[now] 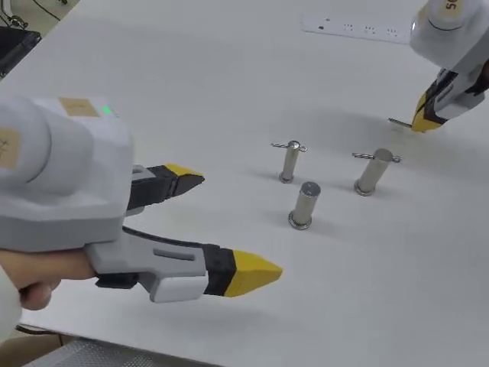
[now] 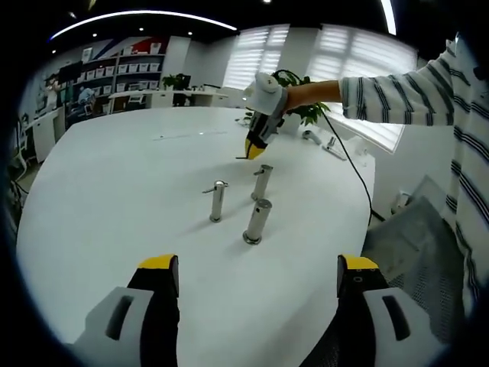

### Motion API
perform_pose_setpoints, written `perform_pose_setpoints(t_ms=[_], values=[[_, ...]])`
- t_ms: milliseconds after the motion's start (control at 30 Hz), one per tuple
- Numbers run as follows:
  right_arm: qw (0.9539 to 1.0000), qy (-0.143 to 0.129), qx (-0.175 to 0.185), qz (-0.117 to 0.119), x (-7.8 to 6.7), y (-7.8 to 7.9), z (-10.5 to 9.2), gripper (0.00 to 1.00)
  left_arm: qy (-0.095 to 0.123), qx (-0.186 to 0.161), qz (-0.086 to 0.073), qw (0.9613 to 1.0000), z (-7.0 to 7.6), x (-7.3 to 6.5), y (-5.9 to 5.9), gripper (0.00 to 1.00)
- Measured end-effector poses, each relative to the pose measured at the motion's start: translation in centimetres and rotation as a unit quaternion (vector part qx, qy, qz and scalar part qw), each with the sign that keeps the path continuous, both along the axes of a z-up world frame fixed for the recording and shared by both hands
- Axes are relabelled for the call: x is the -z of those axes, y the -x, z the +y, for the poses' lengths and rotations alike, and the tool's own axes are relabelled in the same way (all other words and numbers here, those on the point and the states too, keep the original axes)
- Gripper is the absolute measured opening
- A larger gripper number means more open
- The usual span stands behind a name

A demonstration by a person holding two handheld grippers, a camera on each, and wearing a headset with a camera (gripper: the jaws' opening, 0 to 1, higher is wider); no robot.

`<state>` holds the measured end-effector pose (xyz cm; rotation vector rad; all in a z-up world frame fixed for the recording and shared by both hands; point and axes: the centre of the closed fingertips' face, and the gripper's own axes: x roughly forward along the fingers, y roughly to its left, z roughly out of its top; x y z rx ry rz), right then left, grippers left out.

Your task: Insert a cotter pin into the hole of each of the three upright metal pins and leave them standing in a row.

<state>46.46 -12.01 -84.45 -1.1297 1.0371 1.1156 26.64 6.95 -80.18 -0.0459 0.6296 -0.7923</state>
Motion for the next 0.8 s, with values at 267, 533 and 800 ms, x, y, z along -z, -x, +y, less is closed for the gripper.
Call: perform_pose_setpoints(t_ms=[267, 533, 800], values=[[0.9983, -0.050, 0.022, -0.021, -2.7, 1.6, -0.3, 0.02, 0.031, -0.013, 0.003, 0.9994, -0.4, -0.8, 0.6, 0.88], [0.9953, -0.075, 0.016, -0.059, -5.3, 4.7, -1.2, 0.02, 0.030, -0.001, 0.002, 0.9995, -1.0, -1.2, 0.8, 0.89], [0.9879, -0.131, 0.013, -0.082, -6.5, 7.5, 0.1, 0.02, 0.036, 0.001, 0.002, 0.9994, -1.3, -1.7, 0.8, 0.82]])
